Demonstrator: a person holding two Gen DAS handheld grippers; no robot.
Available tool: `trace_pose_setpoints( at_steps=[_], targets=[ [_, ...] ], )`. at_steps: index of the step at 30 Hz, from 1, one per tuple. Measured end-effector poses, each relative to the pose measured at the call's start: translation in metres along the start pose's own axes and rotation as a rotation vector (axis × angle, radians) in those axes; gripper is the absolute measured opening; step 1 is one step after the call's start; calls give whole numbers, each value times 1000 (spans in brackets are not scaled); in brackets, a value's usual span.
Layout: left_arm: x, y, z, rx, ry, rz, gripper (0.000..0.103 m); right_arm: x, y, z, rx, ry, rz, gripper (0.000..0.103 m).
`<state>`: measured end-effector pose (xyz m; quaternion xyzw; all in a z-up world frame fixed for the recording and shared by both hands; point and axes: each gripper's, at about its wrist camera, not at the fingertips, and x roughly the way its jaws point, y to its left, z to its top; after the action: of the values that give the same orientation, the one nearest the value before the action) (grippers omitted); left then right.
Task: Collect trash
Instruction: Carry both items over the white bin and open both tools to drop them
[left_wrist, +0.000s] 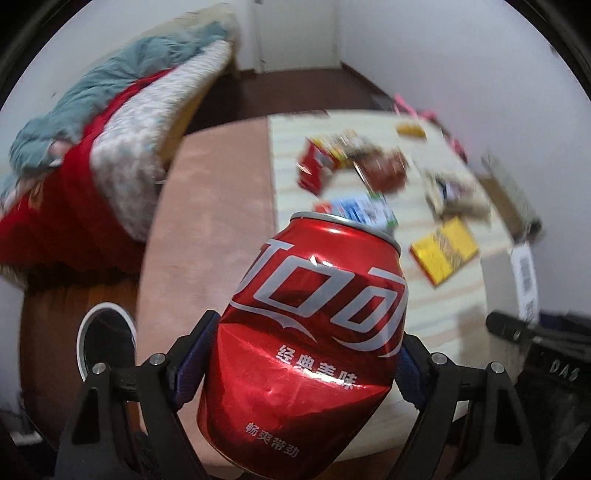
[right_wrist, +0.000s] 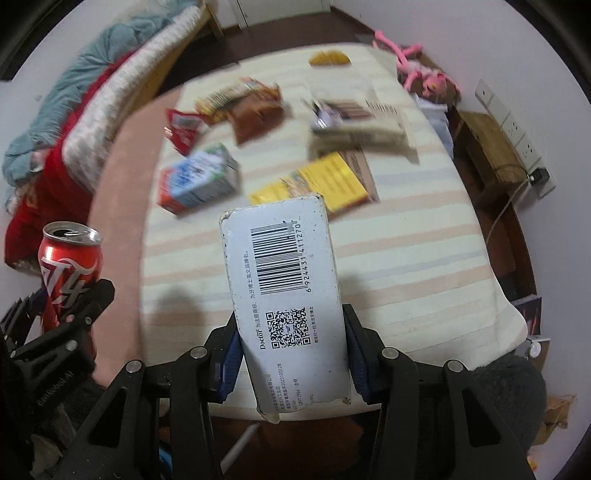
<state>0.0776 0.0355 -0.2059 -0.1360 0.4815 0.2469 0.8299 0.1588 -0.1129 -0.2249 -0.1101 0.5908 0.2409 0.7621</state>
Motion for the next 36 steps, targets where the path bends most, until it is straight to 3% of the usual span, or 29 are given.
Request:
trace_pose_setpoints(
  at_steps=[3,7,13,16,21,24,28,31,36],
  targets=[
    [-32,27,5,-79,-69,-23,83,-21,9,7,-16,-36,33,51],
    [-72,72,17,-166,-158,-34,83,-42,50,17,-77,-64,93,51],
    [-115,165,15,-270,-193,-7,83,-55,161,19,-237,-74,197,51],
    [-118,216,6,-331,-184,20,83,-47,220,14,-295,-50,267,51],
    [-87,312,-20,-466,-112,51,83,-3,325,3,-399,29,346,51],
    [-50,368,-41,-550,-33,69,83,41,384,-5,-452,93,358,51],
    [11,431,-75,-692,115,29,83,112,444,-19,-484,207,344,51],
    [45,458,-98,-786,178,-18,83,163,475,-27,-500,299,314,51],
    [81,479,-112,-833,237,2,84,226,518,-33,-545,394,260,51]
  ],
)
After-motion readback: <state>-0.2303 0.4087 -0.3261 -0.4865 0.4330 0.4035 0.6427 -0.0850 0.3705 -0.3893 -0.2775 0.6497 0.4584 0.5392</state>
